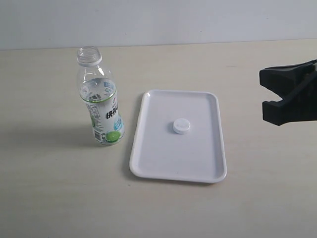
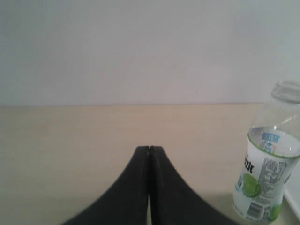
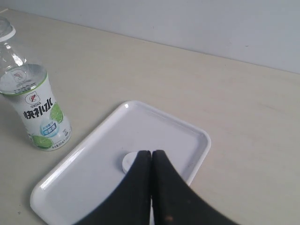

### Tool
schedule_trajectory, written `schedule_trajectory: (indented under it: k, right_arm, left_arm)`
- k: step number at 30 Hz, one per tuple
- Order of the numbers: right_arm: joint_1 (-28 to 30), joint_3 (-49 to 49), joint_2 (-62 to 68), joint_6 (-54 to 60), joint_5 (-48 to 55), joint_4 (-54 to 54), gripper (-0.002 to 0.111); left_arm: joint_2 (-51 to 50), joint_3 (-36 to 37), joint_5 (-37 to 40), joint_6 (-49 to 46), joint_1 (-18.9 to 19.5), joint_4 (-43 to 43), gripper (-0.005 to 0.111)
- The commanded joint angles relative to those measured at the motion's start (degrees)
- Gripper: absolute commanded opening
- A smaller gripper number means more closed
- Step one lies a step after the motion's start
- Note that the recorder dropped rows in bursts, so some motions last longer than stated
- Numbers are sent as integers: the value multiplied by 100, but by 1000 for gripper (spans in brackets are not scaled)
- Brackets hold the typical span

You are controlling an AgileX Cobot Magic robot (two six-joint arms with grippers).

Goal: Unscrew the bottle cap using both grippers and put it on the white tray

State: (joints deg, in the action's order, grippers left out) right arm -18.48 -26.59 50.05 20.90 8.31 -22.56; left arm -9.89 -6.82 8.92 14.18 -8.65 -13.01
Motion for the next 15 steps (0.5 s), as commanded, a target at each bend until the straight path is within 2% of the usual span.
schedule_trajectory:
  k: [1,9,12,15]
  right_arm:
    - [17,17,-26,-7,-4,6,0]
    - [17,17,-26,-7,-4,6,0]
    - [17,17,-26,-7,-4,6,0]
    - [17,17,-26,-7,-4,6,0]
  left_arm:
    - [448,16,492,-833,11,797,0]
    - [888,70,597,-1001,11,1055,0]
    - [989,343,597,-1525,11,1197,0]
    - [989,631,597,-1575,11,1248,0]
